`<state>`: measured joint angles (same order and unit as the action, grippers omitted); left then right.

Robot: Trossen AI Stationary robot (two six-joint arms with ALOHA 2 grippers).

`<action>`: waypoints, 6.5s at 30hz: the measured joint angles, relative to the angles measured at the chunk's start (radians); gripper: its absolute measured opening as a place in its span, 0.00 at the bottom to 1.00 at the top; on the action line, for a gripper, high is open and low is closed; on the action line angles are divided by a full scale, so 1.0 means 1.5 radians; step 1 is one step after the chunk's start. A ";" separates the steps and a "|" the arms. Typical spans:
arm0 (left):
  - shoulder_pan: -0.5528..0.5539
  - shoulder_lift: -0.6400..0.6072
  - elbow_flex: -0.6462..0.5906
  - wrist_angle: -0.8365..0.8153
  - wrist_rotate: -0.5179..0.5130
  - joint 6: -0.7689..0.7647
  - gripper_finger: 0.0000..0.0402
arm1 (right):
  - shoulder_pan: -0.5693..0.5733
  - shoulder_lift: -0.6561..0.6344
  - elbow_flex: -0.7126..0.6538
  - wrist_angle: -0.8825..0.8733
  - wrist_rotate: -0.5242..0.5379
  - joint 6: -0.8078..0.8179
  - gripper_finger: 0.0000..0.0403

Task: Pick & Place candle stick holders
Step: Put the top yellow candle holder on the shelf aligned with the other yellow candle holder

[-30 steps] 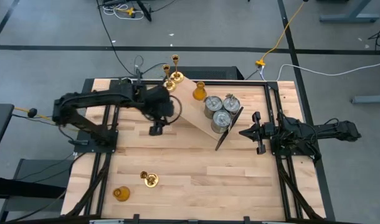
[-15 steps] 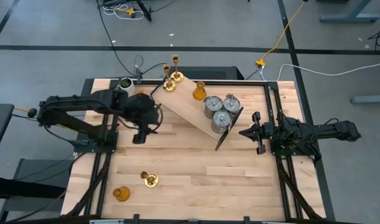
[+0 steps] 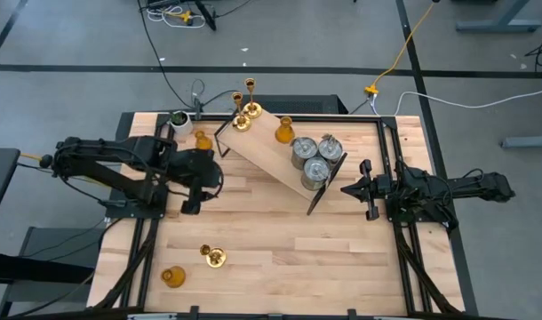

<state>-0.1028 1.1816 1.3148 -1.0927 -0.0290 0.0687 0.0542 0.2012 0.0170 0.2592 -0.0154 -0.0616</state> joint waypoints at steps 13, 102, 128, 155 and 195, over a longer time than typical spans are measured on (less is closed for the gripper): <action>0.174 0.002 0.000 -0.064 -0.054 -0.039 0.44 | 0.000 0.000 0.000 0.000 0.000 0.000 0.01; 0.616 0.197 -0.249 0.174 -0.083 0.154 0.65 | 0.000 0.000 0.000 0.000 0.000 0.000 0.01; 0.616 0.205 -0.247 0.174 -0.092 0.154 0.28 | 0.000 0.000 0.000 0.000 0.000 0.000 0.01; 0.615 0.153 -0.251 0.094 -0.073 0.121 0.12 | 0.000 0.000 0.000 0.000 0.000 0.000 0.01; 0.293 0.067 0.045 -0.198 -0.057 -0.044 0.11 | 0.000 0.000 0.000 0.000 0.000 0.000 0.01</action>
<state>0.3371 1.2815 1.3816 -1.3903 -0.1142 0.0027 0.0540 0.2013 0.0170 0.2596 -0.0158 -0.0616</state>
